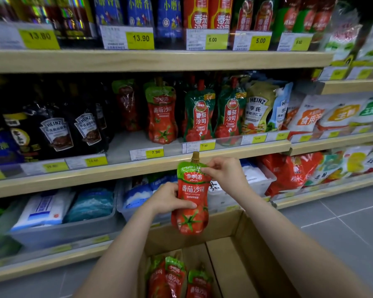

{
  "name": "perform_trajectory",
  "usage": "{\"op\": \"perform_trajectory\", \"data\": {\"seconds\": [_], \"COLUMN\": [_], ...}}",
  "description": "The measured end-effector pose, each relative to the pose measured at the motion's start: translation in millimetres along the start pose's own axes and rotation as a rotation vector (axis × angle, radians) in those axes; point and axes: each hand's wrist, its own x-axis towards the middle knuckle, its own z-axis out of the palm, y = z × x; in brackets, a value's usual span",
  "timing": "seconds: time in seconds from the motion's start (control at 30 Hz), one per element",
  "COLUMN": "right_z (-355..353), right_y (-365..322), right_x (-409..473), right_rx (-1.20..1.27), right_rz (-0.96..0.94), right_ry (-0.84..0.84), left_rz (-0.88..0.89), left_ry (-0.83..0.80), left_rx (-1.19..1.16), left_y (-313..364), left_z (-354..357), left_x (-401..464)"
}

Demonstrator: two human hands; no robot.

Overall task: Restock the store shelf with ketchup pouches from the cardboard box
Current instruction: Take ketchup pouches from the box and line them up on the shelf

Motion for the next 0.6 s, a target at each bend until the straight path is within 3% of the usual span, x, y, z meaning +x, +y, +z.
{"op": "perform_trajectory", "data": {"seconds": [0.1,0.2,0.27,0.33,0.4,0.6], "right_z": [0,-2,-3,3,12,9], "right_y": [-4,-8,-7,0,5,1], "right_x": [2,3,-3,-12,-18,-10], "right_rx": [-0.129,0.131,0.378,0.394,0.387,0.537], "right_rz": [-0.025,0.052,0.105,0.141,0.207,0.268], "right_ry": [0.008,-0.022,-0.14,-0.32,-0.398,-0.274], "left_rz": [-0.001,0.008,0.025,0.06,0.11,0.18], "left_ry": [0.006,0.005,0.031,0.103,0.175,0.196], "left_rx": [0.002,-0.009,-0.025,-0.066,-0.09,-0.154], "left_y": [3,6,7,11,19,27], "left_z": [-1,-7,-13,-17,-21,-29], "left_x": [-5,-8,-9,-9,-10,-11]}}
